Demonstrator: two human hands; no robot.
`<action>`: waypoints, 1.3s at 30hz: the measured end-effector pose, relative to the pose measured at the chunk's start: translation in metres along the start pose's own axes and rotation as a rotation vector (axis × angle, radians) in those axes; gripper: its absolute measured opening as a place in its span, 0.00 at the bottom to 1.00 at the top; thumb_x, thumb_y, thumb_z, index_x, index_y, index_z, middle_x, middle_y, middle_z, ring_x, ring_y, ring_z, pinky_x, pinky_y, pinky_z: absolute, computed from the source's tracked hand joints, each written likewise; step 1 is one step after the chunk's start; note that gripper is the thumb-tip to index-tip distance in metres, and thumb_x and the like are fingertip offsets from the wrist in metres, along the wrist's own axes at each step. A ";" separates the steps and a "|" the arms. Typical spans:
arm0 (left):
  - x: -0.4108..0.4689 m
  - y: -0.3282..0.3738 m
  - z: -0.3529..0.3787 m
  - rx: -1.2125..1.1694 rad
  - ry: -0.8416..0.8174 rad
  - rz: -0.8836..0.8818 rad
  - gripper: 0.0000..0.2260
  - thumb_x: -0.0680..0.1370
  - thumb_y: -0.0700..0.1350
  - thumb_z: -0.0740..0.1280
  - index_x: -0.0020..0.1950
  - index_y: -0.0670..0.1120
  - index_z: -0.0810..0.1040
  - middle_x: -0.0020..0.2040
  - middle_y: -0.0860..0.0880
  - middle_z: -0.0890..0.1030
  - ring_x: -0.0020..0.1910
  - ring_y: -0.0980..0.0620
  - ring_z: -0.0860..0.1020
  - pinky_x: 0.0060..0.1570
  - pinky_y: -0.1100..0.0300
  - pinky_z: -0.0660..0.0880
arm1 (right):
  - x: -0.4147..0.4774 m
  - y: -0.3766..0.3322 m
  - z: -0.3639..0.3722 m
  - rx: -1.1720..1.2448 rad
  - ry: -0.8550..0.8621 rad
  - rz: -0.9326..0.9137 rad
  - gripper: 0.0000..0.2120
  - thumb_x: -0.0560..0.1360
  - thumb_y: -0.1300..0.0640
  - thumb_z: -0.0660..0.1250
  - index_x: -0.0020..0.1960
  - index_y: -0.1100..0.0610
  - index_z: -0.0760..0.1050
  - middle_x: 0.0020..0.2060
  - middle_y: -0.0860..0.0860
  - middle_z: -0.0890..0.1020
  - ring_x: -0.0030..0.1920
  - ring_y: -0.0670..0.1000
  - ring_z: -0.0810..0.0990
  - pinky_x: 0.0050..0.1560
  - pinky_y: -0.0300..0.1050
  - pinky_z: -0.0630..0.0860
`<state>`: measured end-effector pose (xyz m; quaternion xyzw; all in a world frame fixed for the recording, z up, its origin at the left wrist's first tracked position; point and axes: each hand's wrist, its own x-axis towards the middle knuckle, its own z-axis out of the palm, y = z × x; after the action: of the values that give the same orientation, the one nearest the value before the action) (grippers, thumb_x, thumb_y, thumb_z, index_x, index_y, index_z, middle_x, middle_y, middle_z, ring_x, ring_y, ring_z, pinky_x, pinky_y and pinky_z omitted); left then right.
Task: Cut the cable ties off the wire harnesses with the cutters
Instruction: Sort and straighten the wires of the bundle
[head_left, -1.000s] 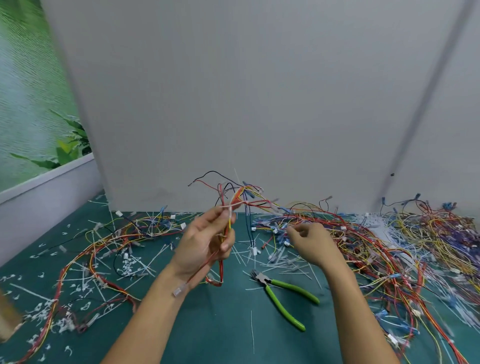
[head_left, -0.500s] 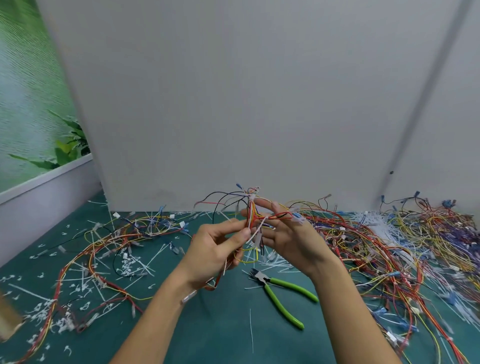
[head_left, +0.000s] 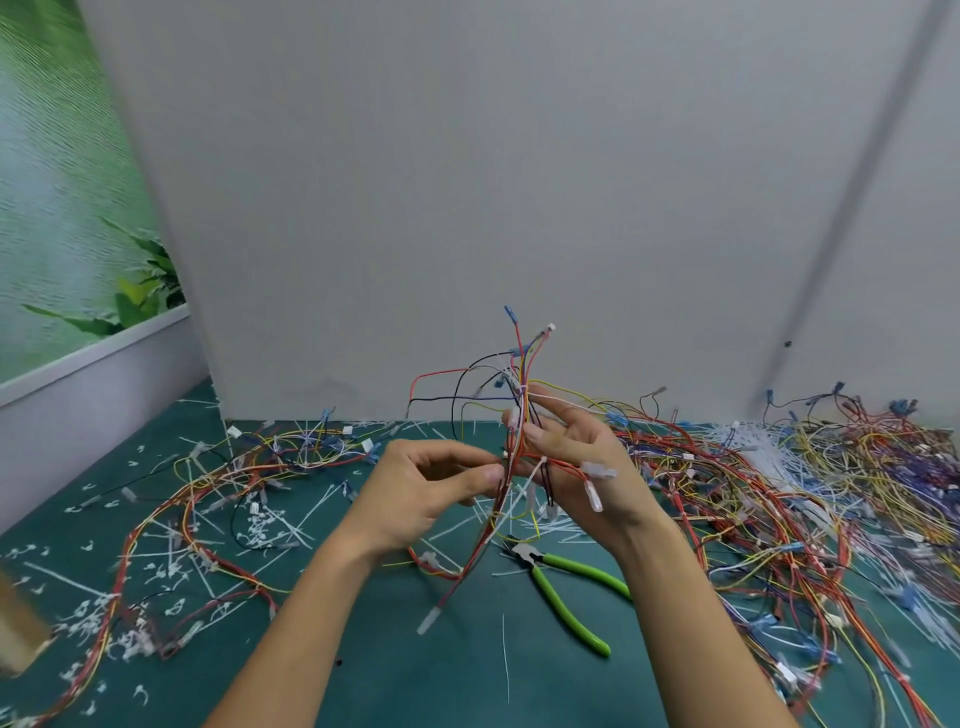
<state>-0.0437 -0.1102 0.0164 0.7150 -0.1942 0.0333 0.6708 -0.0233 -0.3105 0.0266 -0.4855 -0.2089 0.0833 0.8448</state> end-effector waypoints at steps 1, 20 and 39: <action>0.000 0.000 -0.003 0.011 0.010 -0.002 0.06 0.69 0.47 0.78 0.45 0.50 0.89 0.43 0.44 0.87 0.43 0.49 0.86 0.41 0.61 0.80 | 0.000 0.001 0.000 0.000 -0.006 -0.003 0.19 0.74 0.66 0.72 0.64 0.57 0.81 0.53 0.58 0.85 0.46 0.53 0.86 0.47 0.46 0.83; -0.010 0.026 -0.018 0.291 0.779 0.576 0.24 0.80 0.47 0.65 0.27 0.49 0.61 0.24 0.51 0.63 0.24 0.56 0.59 0.26 0.60 0.56 | -0.005 0.010 0.014 -0.197 0.005 -0.003 0.19 0.79 0.71 0.67 0.60 0.51 0.84 0.53 0.59 0.87 0.52 0.55 0.86 0.52 0.41 0.81; -0.013 0.034 0.011 0.412 0.191 -0.013 0.20 0.84 0.48 0.63 0.34 0.45 0.80 0.29 0.47 0.83 0.22 0.47 0.78 0.30 0.61 0.75 | -0.003 0.017 0.023 -0.319 0.166 0.067 0.10 0.78 0.46 0.69 0.47 0.53 0.82 0.36 0.50 0.75 0.38 0.51 0.73 0.40 0.46 0.69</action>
<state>-0.0691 -0.1191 0.0436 0.8318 -0.1142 0.1355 0.5261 -0.0353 -0.2850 0.0212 -0.6254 -0.1328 0.0366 0.7681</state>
